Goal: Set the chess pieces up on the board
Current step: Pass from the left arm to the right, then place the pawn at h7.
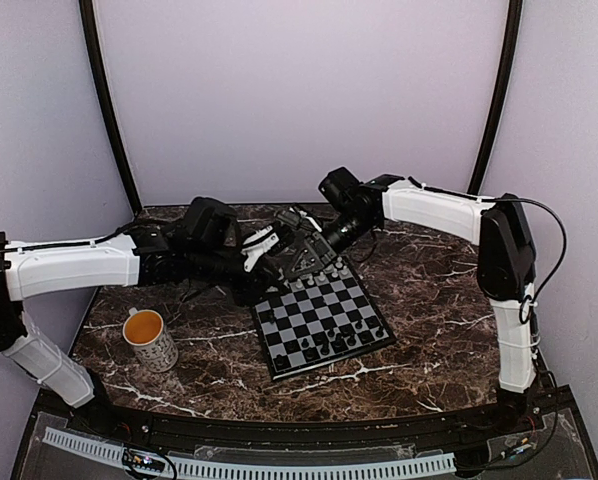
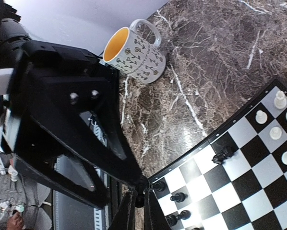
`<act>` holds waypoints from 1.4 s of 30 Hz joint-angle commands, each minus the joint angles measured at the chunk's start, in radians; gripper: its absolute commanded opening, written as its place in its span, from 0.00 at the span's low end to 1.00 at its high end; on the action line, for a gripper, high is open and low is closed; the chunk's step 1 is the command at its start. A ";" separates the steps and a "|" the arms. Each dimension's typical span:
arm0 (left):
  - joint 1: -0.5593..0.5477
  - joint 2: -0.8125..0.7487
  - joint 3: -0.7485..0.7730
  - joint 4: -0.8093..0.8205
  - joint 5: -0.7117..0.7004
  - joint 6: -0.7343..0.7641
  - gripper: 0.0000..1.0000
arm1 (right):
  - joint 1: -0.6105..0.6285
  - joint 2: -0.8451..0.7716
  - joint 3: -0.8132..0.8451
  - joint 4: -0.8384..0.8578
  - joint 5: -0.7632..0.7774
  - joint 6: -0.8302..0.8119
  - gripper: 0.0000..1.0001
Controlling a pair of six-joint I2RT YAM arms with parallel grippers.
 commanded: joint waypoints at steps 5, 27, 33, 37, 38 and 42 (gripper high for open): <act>-0.008 -0.216 -0.054 0.042 -0.126 0.020 0.50 | 0.008 -0.014 0.027 -0.054 0.218 -0.127 0.06; 0.150 -0.343 -0.170 0.176 -0.433 -0.091 0.61 | 0.294 0.039 0.131 -0.190 0.696 -0.330 0.07; 0.152 -0.333 -0.168 0.176 -0.425 -0.097 0.62 | 0.356 0.080 0.162 -0.234 0.798 -0.359 0.08; 0.152 -0.326 -0.168 0.173 -0.423 -0.097 0.62 | 0.372 0.110 0.172 -0.254 0.828 -0.370 0.09; 0.153 -0.325 -0.169 0.174 -0.424 -0.096 0.62 | 0.375 0.115 0.174 -0.257 0.835 -0.370 0.09; 0.152 -0.323 -0.169 0.173 -0.424 -0.094 0.62 | 0.383 0.143 0.194 -0.269 0.874 -0.377 0.10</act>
